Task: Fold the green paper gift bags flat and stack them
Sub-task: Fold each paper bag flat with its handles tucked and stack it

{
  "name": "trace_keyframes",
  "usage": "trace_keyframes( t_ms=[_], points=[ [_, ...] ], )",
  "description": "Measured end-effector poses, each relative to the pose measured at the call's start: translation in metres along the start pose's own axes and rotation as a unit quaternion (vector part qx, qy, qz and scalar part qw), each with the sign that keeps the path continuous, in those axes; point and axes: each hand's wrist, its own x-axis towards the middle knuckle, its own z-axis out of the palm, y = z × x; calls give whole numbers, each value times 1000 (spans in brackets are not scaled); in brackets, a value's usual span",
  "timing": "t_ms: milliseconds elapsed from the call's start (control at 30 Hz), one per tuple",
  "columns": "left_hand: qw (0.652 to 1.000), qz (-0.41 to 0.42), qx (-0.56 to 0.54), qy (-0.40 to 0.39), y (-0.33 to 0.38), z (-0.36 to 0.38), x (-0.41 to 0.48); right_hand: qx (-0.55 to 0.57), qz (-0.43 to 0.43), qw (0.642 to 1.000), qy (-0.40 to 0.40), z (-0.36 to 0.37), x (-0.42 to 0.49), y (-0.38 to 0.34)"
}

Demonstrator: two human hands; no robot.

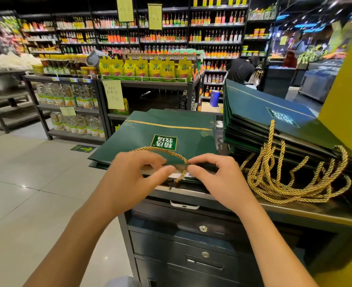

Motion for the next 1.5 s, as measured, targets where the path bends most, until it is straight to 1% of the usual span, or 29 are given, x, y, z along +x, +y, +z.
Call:
trace_keyframes(
  t_ms=[33, 100, 167, 200, 267, 300, 333, 367, 400, 467, 533, 600, 667, 733, 767, 800, 867, 933, 967, 1033, 1100, 1200, 1233, 1300, 1400, 1500],
  points=[
    [1000, -1, -9, 29, 1, -4, -2, 7, 6, 1000, 2, 0, 0, 0],
    [993, -11, -17, 113, -1, -14, -5, 22, 14, 1000, 6, -1, 1, -1],
    [979, -42, -8, 199, -6, -23, -7, 25, 16, 1000, 8, -1, 1, -2],
    [971, -62, 0, 229, -12, -27, -7, 23, 15, 1000, 8, -1, 0, -2],
    [959, -93, 52, 262, -28, -33, -6, 15, 11, 1000, 11, 0, -1, -3],
    [956, -118, 83, 256, -38, -32, -5, 8, 7, 1000, 14, 0, -2, -2],
    [955, -152, 92, 238, -46, -32, -5, 0, 0, 1000, 16, 2, -2, -4],
    [955, -194, 64, 216, -55, -30, -6, -12, -8, 1000, 19, 2, -3, -4],
    [949, -241, 1, 203, -56, -29, -7, -25, -19, 999, 20, 4, -4, -5],
    [912, -317, -148, 213, -55, -29, -10, -46, -33, 998, 22, 8, -6, -8],
    [867, -356, -252, 241, -56, -31, -13, -66, -39, 997, 22, 10, -7, -10],
    [822, -377, -351, 243, -55, -32, -14, -101, -38, 994, 7, 12, -8, -16],
    [792, -386, -418, 220, -48, -32, -15, -173, -45, 984, -20, 14, -6, -25],
    [758, -399, -471, 209, -41, -32, -16, -261, -59, 962, -49, 18, -3, -37],
    [745, -402, -491, 206, -38, -33, -16, -298, -69, 950, -58, 21, -1, -42],
    [739, -398, -504, 203, -36, -34, -16, -327, -79, 940, -62, 25, 1, -48],
    [739, -383, -521, 191, -33, -34, -16, -372, -95, 921, -70, 34, 6, -59],
    [747, -366, -530, 168, -29, -34, -16, -399, -108, 907, -82, 41, 11, -66],
    [751, -355, -532, 161, -27, -33, -16, -406, -115, 903, -75, 44, 13, -69],
    [761, -331, -536, 155, -24, -34, -14, -431, -136, 891, -47, 48, 16, -70],
    [774, -299, -539, 146, -23, -35, -13, -444, -167, 880, 6, 50, 17, -70],
    [790, -267, -536, 134, -22, -34, -13, -388, -213, 889, 115, 43, 19, -70],
    [791, -264, -536, 130, -23, -33, -12, -363, -227, 893, 139, 39, 19, -73],
    [793, -269, -535, 115, -24, -31, -13, -328, -241, 896, 180, 29, 20, -82],
    [799, -275, -529, 83, -26, -25, -16, -279, -233, 902, 232, 15, 21, -95],
    [803, -285, -521, 48, -24, -17, -19, -165, -244, 914, 281, 8, 17, -107]
  ],
)
